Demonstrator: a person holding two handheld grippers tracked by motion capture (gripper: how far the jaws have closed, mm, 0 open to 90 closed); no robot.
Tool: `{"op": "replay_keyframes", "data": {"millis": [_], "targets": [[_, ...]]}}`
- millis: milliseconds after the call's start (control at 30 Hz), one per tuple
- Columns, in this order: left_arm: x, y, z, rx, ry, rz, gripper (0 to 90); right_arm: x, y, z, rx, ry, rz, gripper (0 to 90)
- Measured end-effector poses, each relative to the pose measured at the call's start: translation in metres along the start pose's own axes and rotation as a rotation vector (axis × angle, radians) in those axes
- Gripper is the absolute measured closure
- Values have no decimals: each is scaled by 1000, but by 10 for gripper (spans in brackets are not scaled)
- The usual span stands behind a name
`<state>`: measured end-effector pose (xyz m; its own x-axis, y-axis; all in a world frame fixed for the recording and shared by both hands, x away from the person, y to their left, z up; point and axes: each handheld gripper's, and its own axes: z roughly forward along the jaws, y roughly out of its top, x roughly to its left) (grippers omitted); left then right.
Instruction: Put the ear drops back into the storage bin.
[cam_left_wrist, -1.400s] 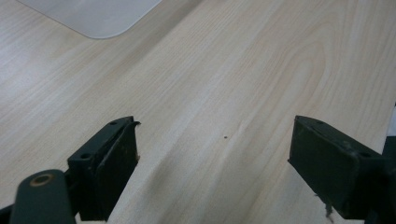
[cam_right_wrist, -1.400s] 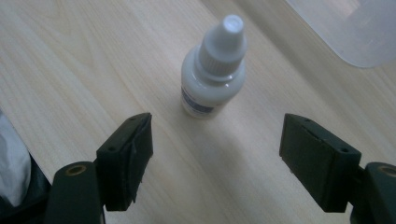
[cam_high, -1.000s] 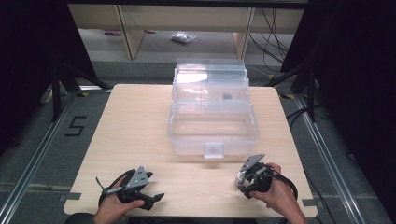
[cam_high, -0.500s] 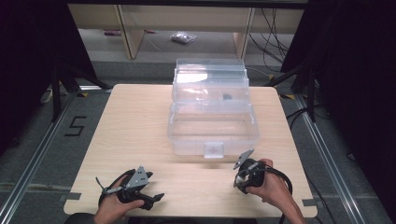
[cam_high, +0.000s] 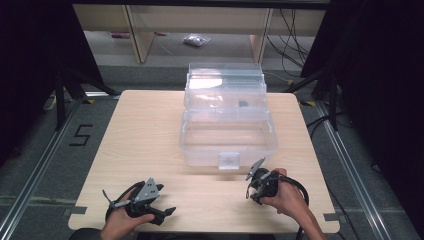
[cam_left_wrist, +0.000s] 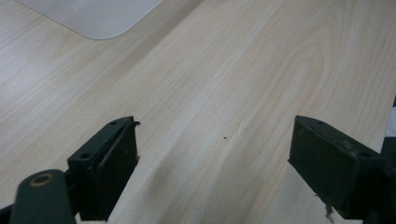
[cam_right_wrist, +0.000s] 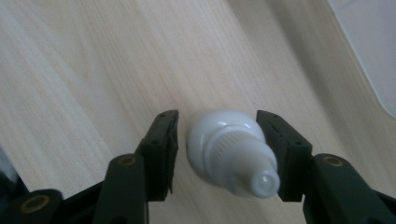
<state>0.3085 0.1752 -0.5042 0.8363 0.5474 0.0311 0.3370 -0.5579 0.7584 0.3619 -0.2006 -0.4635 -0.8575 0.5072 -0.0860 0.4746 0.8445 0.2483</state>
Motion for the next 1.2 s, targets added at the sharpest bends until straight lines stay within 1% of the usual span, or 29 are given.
{"op": "replay_keyframes", "data": {"millis": [33,67,100,133,167,200,233,300,367,400,467,567,600,667,700,767,800,867,900,933,1000,1067,1100,1133,1167,1200], "targets": [[0,0,0,0,1,0,148,1,0,0,6,5,13,534],[0,0,0,0,9,4,148,1,0,1,8,7,10,541],[0,0,0,0,8,3,148,0,0,1,9,4,4,553],[0,0,0,0,8,3,148,0,1,2,9,7,-12,561],[0,0,0,0,6,3,148,1,0,2,15,-1,6,571],[0,0,0,0,6,3,148,-1,0,3,11,7,-16,583],[0,0,0,0,6,2,148,-1,0,3,11,11,-17,585],[0,0,0,-2,1,-1,148,0,0,2,12,10,-2,599],[0,0,0,-1,4,1,148,0,1,1,18,3,-10,600],[0,0,0,-4,4,-4,149,1,1,1,16,3,-7,600],[0,0,0,1,7,3,148,1,1,0,7,0,-2,600],[0,0,0,1,9,3,148,0,2,-5,-8,-2,-2,600],[0,0,0,0,9,4,148,-2,3,-8,-15,6,-7,601],[0,0,0,0,10,4,148,-3,4,-12,-17,-3,5,600],[0,0,0,0,10,4,148,-4,4,-13,-20,7,-6,600],[0,0,0,0,7,3,148,-6,5,-15,-21,9,-5,600],[0,0,0,0,6,2,148,-7,6,-18,-25,4,7,601],[0,0,0,0,10,2,148,-10,7,-22,-28,8,3,600],[0,0,0,-2,5,0,148,-11,7,-23,-34,15,-2,601],[0,0,0,2,9,5,148,-13,8,-24,-37,16,0,601],[0,0,0,1,9,5,148,-14,9,-29,-34,18,19,601],[0,0,0,1,9,4,148,-16,10,-32,-34,13,11,601],[0,0,0,1,9,4,148,-17,11,-35,-37,8,22,601],[0,0,0,3,9,5,148,-18,12,-38,-43,3,21,601],[0,0,0,4,9,5,148,-22,14,-45,-54,10,9,601],[0,0,0,3,9,6,148,-23,15,-48,-57,11,17,601]]}}
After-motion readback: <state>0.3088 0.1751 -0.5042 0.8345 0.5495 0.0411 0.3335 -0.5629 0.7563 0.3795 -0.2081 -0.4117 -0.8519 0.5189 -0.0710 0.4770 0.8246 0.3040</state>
